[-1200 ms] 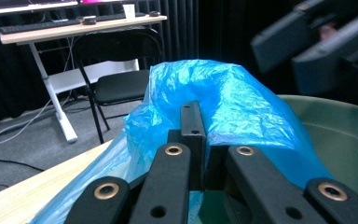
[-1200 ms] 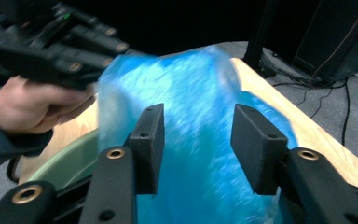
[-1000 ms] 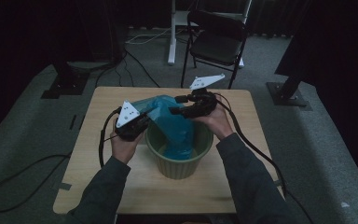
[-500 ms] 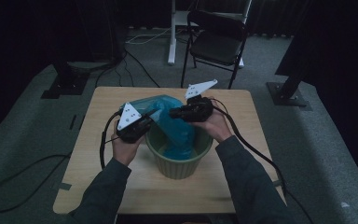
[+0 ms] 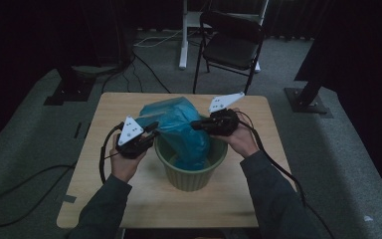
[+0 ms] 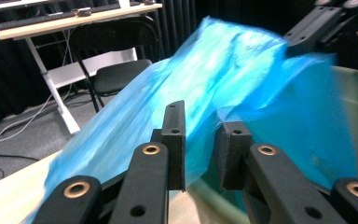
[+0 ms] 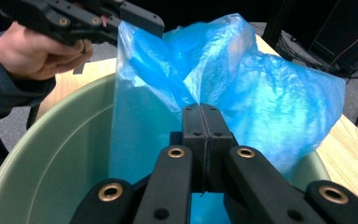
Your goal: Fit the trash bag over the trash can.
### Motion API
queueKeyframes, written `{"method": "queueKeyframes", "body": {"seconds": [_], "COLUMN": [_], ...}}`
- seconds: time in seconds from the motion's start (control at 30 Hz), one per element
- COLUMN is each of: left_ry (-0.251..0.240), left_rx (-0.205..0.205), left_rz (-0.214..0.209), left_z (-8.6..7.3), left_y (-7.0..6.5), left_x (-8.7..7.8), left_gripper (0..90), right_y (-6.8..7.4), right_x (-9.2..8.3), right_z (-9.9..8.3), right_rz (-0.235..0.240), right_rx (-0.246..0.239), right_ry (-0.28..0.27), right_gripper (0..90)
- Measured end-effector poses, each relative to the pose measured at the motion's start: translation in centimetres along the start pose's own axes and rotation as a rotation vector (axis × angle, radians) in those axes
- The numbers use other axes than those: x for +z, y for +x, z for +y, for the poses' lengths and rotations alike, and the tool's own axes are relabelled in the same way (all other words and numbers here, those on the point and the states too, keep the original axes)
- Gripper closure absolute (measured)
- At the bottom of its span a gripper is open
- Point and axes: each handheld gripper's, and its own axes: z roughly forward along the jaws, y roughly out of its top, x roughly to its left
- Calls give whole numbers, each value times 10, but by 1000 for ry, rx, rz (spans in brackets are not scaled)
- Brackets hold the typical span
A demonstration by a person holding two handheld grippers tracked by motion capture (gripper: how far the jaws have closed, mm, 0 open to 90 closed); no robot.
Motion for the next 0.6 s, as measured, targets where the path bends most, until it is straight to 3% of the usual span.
{"method": "queueKeyframes", "body": {"seconds": [0.27,0.6], "left_ry": [29,69], "left_rx": [18,-3], "left_rz": [9,19], "left_z": [-8,-23], "left_y": [3,9], "left_x": [-11,-19], "left_gripper": [747,826], "right_y": [7,12], "right_x": [-12,-34], "right_z": [-11,-29], "right_rz": [-16,-35], "right_rx": [-16,-12], "right_ry": [-11,-30], "right_gripper": [900,900]}}
